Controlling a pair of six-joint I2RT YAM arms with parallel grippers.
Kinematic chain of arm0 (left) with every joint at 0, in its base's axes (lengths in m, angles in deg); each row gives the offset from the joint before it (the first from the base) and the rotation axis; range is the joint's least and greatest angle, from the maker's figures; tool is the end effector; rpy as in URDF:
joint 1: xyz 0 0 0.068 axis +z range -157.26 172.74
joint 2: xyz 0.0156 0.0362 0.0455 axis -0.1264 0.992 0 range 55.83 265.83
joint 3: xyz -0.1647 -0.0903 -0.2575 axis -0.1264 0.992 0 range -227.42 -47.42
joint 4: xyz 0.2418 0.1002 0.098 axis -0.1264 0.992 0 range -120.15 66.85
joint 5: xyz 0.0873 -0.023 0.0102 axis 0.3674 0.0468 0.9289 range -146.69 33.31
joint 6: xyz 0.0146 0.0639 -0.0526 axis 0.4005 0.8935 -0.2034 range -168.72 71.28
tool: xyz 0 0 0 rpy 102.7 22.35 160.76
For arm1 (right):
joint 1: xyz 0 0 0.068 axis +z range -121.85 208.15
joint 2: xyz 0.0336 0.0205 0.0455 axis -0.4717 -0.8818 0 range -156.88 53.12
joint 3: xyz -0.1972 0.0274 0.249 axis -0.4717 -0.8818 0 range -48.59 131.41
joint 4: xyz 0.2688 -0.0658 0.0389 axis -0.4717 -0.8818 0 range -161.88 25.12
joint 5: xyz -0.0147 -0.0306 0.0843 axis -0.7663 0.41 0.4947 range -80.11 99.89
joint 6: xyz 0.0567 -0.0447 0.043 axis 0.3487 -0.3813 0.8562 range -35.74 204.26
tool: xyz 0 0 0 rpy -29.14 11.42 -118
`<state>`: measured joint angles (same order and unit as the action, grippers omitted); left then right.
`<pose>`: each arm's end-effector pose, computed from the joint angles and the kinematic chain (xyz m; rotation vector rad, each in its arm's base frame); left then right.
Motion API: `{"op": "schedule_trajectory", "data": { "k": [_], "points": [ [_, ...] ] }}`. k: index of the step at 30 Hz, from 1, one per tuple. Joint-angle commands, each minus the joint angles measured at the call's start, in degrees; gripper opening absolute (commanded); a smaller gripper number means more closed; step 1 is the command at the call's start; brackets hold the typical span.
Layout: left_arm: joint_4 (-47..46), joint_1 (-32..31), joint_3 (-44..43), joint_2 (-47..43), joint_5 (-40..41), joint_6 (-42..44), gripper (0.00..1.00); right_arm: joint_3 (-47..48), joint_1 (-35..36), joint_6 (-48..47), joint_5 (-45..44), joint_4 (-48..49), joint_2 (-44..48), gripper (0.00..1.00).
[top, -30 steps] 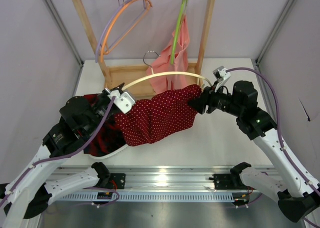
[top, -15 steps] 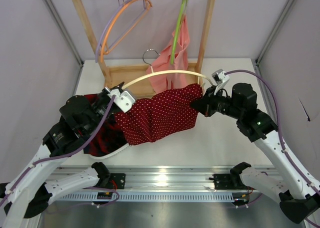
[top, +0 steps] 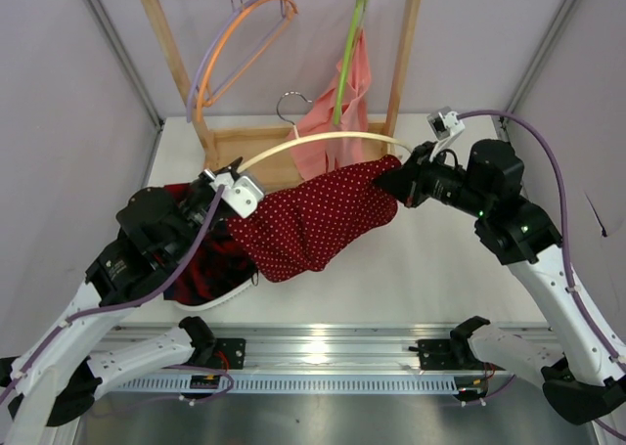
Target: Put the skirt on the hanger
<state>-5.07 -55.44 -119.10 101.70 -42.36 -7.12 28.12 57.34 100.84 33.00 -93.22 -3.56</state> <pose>0.1206 -0.1072 0.5077 0.9521 1.2349 0.1042 0.1752 0.1309 0.4999 -0.5050 1.7232 0.9278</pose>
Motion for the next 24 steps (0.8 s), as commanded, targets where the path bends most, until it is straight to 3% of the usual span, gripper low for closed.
{"op": "schedule_trajectory", "data": {
  "k": [1, 3, 5, 6, 8, 9, 15, 19, 24],
  "points": [
    [-6.18, 0.46, -1.27, -1.31, 0.96, -0.82, 0.0, -0.68, 0.17, 0.82, -1.14, -2.16, -0.27, 0.02],
    [-6.36, 0.46, -1.71, -1.13, 2.1, -1.61, 0.0, -0.68, 0.17, 0.21, -2.27, -4.09, 0.08, 0.08],
    [-6.8, 0.46, -1.62, -1.31, 2.46, -2.05, 0.0, -0.16, 0.08, -0.49, -3.42, -6.36, 0.17, 0.34],
    [-6.89, 0.46, -1.79, -1.22, 2.98, -2.31, 0.0, 0.54, -0.01, -0.67, -3.95, -7.51, -0.09, 0.64],
    [-6.36, 0.46, -2.93, 0.01, 5.34, -3.1, 0.0, 2.47, -0.1, -1.72, -6.05, -11.45, -0.35, 0.83],
    [-5.66, 0.46, -3.81, 0.53, 6.14, -3.28, 0.0, 4.83, -0.01, -2.25, -6.67, -13.04, -0.36, 0.86],
    [-3.55, 0.37, -7.5, 3.17, 6.77, -7.76, 0.0, 8.11, 2.62, -1.47, -3.0, -12.54, 2.02, 0.89],
    [-2.59, 0.37, -8.74, 4.75, 6.68, -9.61, 0.0, 7.15, 12.44, -1.2, -9.28, -8.6, 1.23, 0.87],
    [-0.91, 0.37, -10.76, 7.74, 8.43, -12.51, 0.0, 4.33, 32.04, -2.59, -18.34, 1.25, -5.0, 0.84]
  ]
}}
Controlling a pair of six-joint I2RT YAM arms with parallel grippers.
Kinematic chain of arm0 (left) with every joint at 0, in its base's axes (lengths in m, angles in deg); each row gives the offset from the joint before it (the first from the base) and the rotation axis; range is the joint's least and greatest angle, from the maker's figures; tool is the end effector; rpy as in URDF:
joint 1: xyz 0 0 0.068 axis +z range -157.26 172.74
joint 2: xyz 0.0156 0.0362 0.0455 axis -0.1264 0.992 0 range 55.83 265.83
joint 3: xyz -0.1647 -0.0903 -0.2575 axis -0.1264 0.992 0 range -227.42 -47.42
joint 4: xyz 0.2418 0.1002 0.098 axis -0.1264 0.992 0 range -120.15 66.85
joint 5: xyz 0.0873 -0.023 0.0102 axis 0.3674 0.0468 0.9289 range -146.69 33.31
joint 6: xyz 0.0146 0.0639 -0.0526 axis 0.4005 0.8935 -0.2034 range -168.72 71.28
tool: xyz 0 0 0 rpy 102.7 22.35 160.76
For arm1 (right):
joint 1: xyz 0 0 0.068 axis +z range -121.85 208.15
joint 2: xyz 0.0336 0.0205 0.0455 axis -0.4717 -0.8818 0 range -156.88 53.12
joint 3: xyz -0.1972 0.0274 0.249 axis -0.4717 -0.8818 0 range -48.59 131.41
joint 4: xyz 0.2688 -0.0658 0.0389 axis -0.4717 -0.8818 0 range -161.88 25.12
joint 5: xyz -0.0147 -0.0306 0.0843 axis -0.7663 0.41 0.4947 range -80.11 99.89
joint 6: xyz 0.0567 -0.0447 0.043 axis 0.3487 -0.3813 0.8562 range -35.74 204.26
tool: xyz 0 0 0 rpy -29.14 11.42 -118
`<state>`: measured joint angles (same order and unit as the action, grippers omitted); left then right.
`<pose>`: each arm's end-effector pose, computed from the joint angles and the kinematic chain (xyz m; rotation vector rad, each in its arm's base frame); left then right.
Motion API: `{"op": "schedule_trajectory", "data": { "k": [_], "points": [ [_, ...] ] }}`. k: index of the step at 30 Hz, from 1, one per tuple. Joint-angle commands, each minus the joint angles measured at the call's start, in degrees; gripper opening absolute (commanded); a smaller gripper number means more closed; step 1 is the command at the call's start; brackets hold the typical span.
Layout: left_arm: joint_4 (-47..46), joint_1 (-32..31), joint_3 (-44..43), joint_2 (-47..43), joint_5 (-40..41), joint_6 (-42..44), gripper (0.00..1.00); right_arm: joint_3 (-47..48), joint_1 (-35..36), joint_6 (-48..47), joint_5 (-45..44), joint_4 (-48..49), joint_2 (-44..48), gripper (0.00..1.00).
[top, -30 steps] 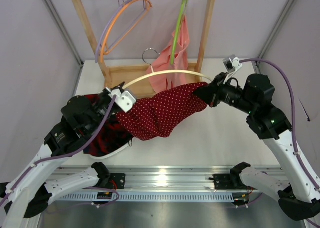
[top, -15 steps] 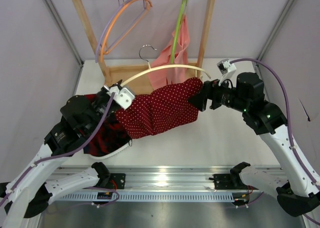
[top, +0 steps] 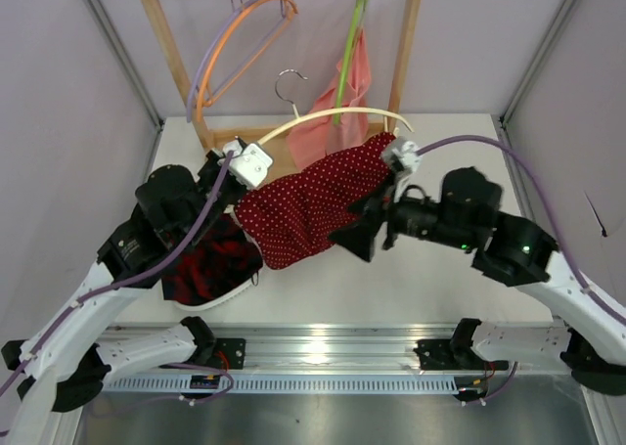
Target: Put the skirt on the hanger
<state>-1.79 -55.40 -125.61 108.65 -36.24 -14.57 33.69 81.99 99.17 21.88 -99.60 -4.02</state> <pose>0.1445 -0.1225 0.5214 0.8450 1.3828 0.1014 0.1108 0.1775 0.5171 -0.7710 1.6886 1.0430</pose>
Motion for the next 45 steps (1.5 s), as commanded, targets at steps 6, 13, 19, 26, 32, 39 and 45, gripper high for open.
{"op": "schedule_trajectory", "data": {
  "k": [6, 13, 19, 26, 32, 39, 45],
  "points": [
    [-2.61, 0.33, -6.53, 3.17, 5.74, -9.89, 0.0, -0.54, 20.49, -2.09, -28.58, 18.71, -14.9, 0.77],
    [-2.26, 0.33, -6.97, 3.61, 5.92, -11.13, 0.0, 3.85, 23.85, -2.08, -34.04, 23.91, -23.8, 0.77],
    [-2.43, 0.33, -6.8, 3.52, 6.36, -11.04, 0.0, 4.47, 24.55, -1.3, -41.51, 24.52, -27.14, 0.66],
    [-3.31, 0.33, -6.53, 3.69, 6.71, -10.16, 0.0, 4.29, 25.17, -4.1, -43.9, 26.63, -27.67, 0.24],
    [-4.45, 0.33, -5.83, 4.75, 7.68, -9.63, 0.0, 2.45, 26.14, -5.25, -37.5, 30.85, -26.0, 0.0],
    [-5.68, 0.42, -5.22, 4.49, 7.33, -9.54, 0.0, 2.8, 27.54, -5.25, -34.85, 30.77, -26.09, 0.0],
    [-6.56, 0.41, -4.16, 2.03, 6.01, -8.93, 0.0, 6.13, 26.23, -2.28, -35.2, 22.17, -27.67, 0.39]
  ]
}}
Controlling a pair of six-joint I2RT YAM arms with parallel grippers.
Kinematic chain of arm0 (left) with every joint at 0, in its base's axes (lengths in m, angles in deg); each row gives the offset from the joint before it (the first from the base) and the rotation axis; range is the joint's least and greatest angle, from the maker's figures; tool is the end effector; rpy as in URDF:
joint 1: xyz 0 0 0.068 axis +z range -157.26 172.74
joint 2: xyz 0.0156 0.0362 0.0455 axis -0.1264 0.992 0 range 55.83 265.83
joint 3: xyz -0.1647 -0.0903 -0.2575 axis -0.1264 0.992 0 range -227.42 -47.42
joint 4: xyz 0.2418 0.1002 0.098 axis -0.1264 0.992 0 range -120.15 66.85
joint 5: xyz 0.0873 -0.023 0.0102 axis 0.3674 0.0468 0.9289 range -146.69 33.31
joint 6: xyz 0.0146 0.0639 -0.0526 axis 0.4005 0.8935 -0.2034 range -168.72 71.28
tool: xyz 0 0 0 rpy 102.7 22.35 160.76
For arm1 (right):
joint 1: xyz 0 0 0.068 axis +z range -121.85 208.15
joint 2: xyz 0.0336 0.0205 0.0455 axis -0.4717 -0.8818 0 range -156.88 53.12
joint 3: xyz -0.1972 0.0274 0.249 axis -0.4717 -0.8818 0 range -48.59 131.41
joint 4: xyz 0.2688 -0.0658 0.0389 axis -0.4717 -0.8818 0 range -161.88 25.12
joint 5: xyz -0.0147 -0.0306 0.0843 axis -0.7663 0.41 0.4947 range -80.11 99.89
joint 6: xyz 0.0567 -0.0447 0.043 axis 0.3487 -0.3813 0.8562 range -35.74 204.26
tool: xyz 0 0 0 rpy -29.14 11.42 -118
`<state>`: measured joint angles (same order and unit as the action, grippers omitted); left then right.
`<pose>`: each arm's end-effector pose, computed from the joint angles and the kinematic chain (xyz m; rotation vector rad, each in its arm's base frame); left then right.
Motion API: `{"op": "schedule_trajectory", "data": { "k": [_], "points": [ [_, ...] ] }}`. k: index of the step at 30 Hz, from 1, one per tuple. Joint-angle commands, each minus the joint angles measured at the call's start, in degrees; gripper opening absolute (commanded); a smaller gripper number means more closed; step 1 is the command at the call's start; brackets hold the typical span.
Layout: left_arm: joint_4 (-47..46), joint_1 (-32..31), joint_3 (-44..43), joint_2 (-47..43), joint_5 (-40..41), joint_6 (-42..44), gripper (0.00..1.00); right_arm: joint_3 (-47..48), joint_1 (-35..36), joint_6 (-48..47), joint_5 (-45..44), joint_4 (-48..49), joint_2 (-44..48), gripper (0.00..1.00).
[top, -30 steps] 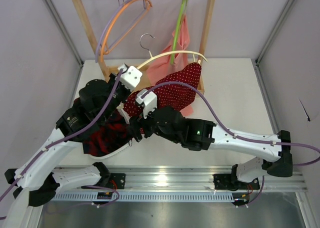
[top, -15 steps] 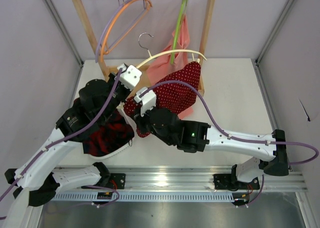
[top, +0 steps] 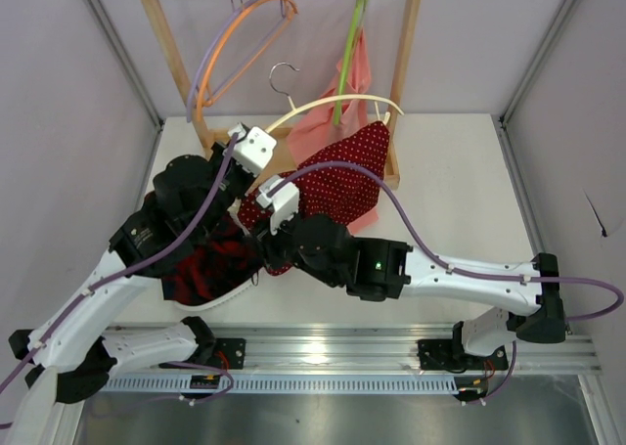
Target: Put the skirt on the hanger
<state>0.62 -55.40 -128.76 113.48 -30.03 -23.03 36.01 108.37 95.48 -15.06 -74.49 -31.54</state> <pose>0.1649 -0.1342 0.5202 0.7133 1.5234 0.0995 0.0976 0.3829 0.4594 -0.7262 1.6368 0.7920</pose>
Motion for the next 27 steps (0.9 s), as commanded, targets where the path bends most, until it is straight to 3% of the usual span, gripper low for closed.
{"op": "schedule_trajectory", "data": {
  "k": [1, 2, 7, 12, 21, 27],
  "points": [
    [-8.97, 0.33, -0.84, -2.98, -0.37, -0.21, 0.0, 3.99, -1.2, 2.3, 3.23, -3.83, 0.37, 0.46],
    [-8.71, 0.41, -0.84, -3.24, -0.38, -0.03, 0.0, 3.91, -1.82, 3.01, 4.37, -4.45, 1.94, 0.57],
    [-8.26, 0.42, -0.22, -4.56, -1.25, 0.06, 0.0, 5.14, -6.56, 6.43, 7.55, -11.12, 8.89, 0.66],
    [-7.65, 0.42, -0.22, -5.44, -2.75, -0.64, 0.0, 5.41, -16.56, 6.97, 7.03, -17.88, 15.83, 0.64],
    [-7.3, 0.42, 1.01, -7.2, -6.61, 0.06, 0.0, 5.84, -33.97, 5.48, 10.34, -24.05, 18.3, 0.6],
    [-7.03, 0.42, 1.01, -7.29, -6.62, 1.29, 0.0, 6.19, -38.12, 3.2, 16.68, -24.49, 19.01, 0.58]
  ]
}}
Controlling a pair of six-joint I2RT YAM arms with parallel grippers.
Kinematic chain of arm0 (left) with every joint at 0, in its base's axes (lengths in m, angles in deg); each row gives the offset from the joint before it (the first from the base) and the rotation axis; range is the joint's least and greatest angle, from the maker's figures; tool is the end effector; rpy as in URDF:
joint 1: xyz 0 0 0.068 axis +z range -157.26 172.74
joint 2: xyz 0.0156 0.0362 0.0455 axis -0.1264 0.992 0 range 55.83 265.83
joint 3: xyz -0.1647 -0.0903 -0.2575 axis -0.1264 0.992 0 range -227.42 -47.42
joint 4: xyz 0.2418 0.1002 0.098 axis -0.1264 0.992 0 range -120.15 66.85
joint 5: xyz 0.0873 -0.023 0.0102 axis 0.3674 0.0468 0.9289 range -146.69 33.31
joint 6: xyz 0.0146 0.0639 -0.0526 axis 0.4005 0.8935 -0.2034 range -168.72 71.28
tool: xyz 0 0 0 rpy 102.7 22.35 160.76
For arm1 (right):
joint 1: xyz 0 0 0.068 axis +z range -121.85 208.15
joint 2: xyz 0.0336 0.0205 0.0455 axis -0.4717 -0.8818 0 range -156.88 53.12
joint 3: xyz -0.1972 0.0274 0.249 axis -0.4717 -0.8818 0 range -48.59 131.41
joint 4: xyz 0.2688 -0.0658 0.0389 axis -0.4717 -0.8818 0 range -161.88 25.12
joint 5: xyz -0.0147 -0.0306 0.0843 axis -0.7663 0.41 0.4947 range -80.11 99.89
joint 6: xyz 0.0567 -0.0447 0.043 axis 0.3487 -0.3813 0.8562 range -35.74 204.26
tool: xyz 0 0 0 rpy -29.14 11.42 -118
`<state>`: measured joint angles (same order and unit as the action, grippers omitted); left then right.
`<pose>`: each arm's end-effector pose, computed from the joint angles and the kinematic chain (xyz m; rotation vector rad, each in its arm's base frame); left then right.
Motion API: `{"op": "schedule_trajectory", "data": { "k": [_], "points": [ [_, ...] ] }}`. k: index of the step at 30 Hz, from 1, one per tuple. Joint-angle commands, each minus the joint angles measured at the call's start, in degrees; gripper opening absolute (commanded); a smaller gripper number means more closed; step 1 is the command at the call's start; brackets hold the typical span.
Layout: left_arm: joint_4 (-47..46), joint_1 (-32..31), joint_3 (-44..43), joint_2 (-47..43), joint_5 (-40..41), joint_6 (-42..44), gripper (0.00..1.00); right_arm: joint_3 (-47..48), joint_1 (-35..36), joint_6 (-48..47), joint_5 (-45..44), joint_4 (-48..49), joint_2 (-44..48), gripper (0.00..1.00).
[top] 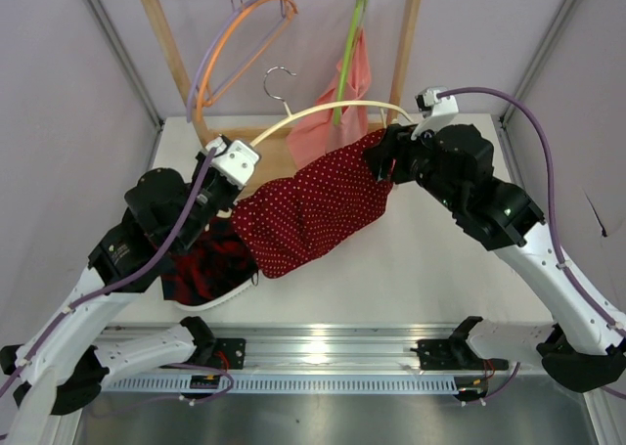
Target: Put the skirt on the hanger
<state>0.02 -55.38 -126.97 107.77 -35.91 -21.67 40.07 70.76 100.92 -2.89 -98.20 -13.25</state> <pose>0.1378 -0.1143 0.5277 0.7480 1.4285 0.0086 0.2024 0.1639 0.5264 -0.2403 1.7755 0.5534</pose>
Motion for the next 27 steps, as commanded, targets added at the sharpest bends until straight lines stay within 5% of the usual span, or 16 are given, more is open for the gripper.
{"op": "schedule_trajectory", "data": {
  "k": [1, 13, 21, 27],
  "points": [
    [-6.7, 0.39, -0.87, -1.58, -0.65, -0.07, 0.0, 1.87, -0.51, -2.6, 5.73, -0.95, 0.71, 0.61],
    [-9.78, 0.39, 2.47, -4.83, -2.93, 1.69, 0.0, -0.77, -1.48, -6.38, 2.5, -4.03, 2.3, 0.73],
    [-9.87, 0.39, 2.12, -5.63, -3.9, 1.96, 0.0, -4.02, -2.27, -7.35, 4.78, -2.36, 2.47, 0.66],
    [-8.38, 0.39, 1.41, -5.71, -4.87, 2.13, 0.0, -5.52, -2.36, -8.4, 4.69, 0.45, 3.7, 0.12]
  ]
}}
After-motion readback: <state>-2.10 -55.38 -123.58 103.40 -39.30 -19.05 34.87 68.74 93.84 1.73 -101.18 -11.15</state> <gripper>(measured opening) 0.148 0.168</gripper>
